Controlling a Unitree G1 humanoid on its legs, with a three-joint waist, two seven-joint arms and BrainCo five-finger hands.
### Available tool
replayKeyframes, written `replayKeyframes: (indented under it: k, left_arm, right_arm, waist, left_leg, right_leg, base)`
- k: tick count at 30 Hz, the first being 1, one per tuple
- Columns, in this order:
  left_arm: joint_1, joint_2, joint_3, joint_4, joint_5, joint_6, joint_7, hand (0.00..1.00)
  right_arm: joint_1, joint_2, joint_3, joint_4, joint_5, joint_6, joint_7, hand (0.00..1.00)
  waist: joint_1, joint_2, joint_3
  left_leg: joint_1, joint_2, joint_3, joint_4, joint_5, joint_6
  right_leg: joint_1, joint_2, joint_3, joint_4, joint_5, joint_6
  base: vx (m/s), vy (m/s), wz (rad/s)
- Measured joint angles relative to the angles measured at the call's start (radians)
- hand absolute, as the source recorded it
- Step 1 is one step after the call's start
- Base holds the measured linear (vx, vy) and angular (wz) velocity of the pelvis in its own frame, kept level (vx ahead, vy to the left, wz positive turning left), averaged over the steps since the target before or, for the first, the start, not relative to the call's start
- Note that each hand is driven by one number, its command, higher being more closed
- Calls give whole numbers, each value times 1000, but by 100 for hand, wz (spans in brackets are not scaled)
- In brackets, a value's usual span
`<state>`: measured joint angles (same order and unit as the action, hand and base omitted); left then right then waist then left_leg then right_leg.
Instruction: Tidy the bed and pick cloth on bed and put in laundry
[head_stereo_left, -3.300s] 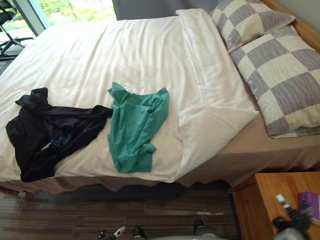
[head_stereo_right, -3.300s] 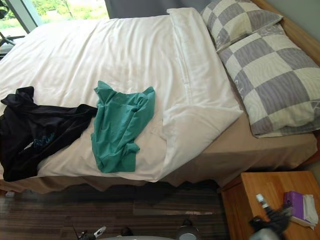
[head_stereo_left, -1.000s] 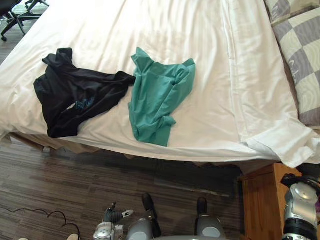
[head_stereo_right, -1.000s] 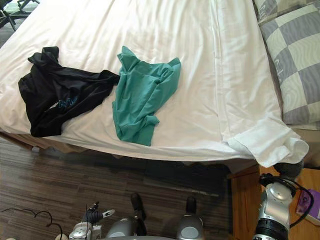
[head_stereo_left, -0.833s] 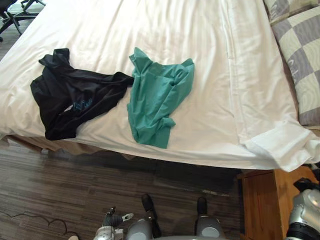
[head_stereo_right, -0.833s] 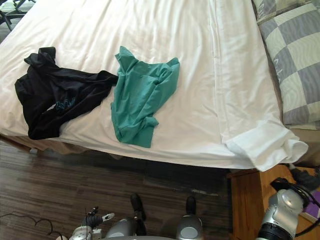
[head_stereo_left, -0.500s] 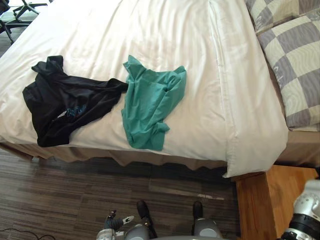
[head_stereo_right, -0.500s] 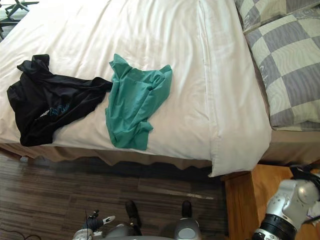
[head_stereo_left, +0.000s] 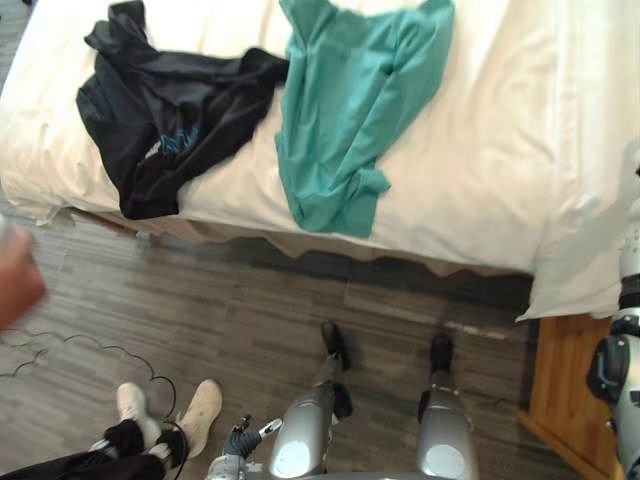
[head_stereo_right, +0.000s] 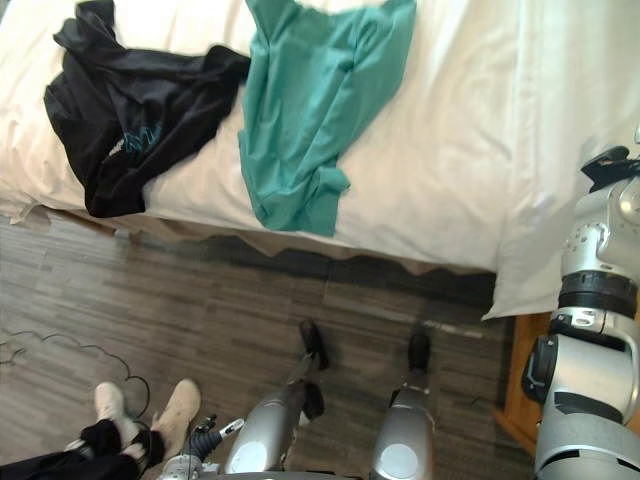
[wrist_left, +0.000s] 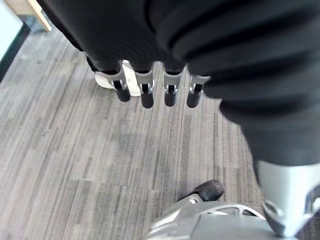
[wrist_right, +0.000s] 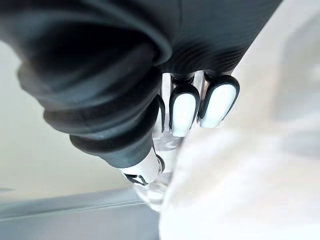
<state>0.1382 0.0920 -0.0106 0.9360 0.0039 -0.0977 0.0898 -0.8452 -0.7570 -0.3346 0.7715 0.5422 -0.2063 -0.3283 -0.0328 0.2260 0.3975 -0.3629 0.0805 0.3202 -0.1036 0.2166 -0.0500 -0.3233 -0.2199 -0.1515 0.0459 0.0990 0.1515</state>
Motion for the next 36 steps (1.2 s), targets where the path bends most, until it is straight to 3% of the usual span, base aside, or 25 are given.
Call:
replayKeyframes:
  k: [4,8,10,12,13,14,15,17,19,22,24,26,29,31,33,34,36]
  left_arm:
    - [-4,1,-23,-26,-46,-9,-1,0]
    - [-6,-9,-17,-32,-66,-23,-3,0]
    - [-13,-13,0,-22,-73,-22,-4,0]
    - [-14,-27,75,4,-72,-18,-4,0]
    - [-14,-28,95,13,-71,-15,-4,0]
    - [-14,-29,120,22,-70,-6,-4,0]
    - [-15,-31,133,27,-67,3,-4,0]
    - [-32,-31,144,50,-50,15,-3,0]
    - [-39,-31,161,49,-30,27,-3,0]
    - [-40,-24,170,55,-14,39,-4,0]
    - [-42,-7,170,55,-6,44,-7,0]
    - [-41,-8,175,57,9,48,-21,0]
    - [-41,-20,182,75,19,51,-23,0]
    - [-42,-25,208,75,34,52,-24,0]
    - [-42,-30,232,82,50,56,-22,0]
    - [-42,-29,240,87,52,56,-21,0]
    - [-40,-24,284,99,60,57,-18,0]
  right_arm:
    - [51,10,-19,6,6,-34,30,100]
    - [173,141,-102,-76,7,-95,91,100]
    - [238,216,-123,-105,6,-102,116,100]
    - [373,332,-120,-114,6,-92,137,100]
    - [425,370,-116,-107,5,-78,138,100]
    - [520,446,-111,-65,0,-35,143,100]
    - [581,491,-107,-29,-4,-6,151,0]
    - [773,640,-70,105,-6,89,159,0]
    - [872,718,-60,134,-27,127,167,0]
    - [949,714,-32,136,-76,139,198,0]
    - [948,726,-11,146,-88,137,205,0]
    - [949,745,1,158,-122,138,226,0]
    - [949,740,14,193,-162,143,246,0]
    - [951,739,22,198,-167,147,246,0]
    - [959,719,22,198,-195,149,245,0]
    - [961,714,21,201,-206,151,245,0]
    - [962,713,18,209,-248,164,245,0]
  waist:
    - [-3,8,37]
    - [-5,-4,36]
    - [-10,-19,32]
    - [-8,-66,-6]
    - [-9,-78,-18]
    - [-8,-96,-37]
    - [-7,-104,-49]
    - [-9,-107,-78]
    - [-15,-110,-88]
    - [-34,-149,-143]
    - [-34,-183,-171]
    - [-32,-200,-205]
    - [-24,-194,-223]
    - [-23,-201,-219]
    - [-27,-185,-226]
    - [-29,-186,-226]
    - [-12,-202,-225]
  left_leg:
    - [-16,-13,19,1,12,15]
    - [12,-1,27,1,7,9]
    - [36,11,28,1,-1,-2]
    - [66,27,38,1,-16,-21]
    - [75,30,38,1,-18,-23]
    - [92,39,36,1,-23,-27]
    - [102,41,32,1,-26,-28]
    - [141,40,13,1,-32,-34]
    - [177,40,8,1,-38,-27]
    - [238,33,12,1,-53,-27]
    - [277,42,28,1,-61,-34]
    - [313,47,48,0,-74,-34]
    - [352,50,98,23,-115,-33]
    - [302,68,99,155,-181,-34]
    - [235,109,65,323,-259,-16]
    - [235,113,67,340,-269,-12]
    - [208,122,77,419,-317,-3]
  right_leg:
    - [-28,-14,19,2,2,4]
    - [-9,-2,24,16,-21,4]
    - [12,9,24,25,-35,-4]
    - [35,27,28,28,-60,-9]
    - [43,31,25,28,-66,-13]
    - [64,39,18,29,-76,-17]
    - [77,42,14,30,-82,-16]
    - [123,40,-14,41,-106,-17]
    - [164,35,-22,41,-116,-12]
    - [223,27,-21,39,-122,-12]
    - [253,36,-7,32,-124,-16]
    - [275,49,12,16,-130,-23]
    - [292,48,59,21,-142,-22]
    - [287,41,81,30,-146,-18]
    - [292,31,87,44,-148,-11]
    - [300,27,82,45,-148,-11]
    - [300,8,94,45,-147,-14]
  base:
    - [87,4,-8]
    - [63,-28,-2]
    - [31,-56,-9]
    - [22,-72,-13]
    - [77,-98,-4]
    - [87,-78,5]
    - [99,-78,10]
    - [119,-63,21]
    - [120,-49,13]
    - [102,-8,-2]
    - [38,-10,-22]
    - [-13,-2,-29]
    - [4,19,-42]
    - [30,22,-32]
    - [22,44,-1]
    - [35,92,11]
    - [15,130,-11]
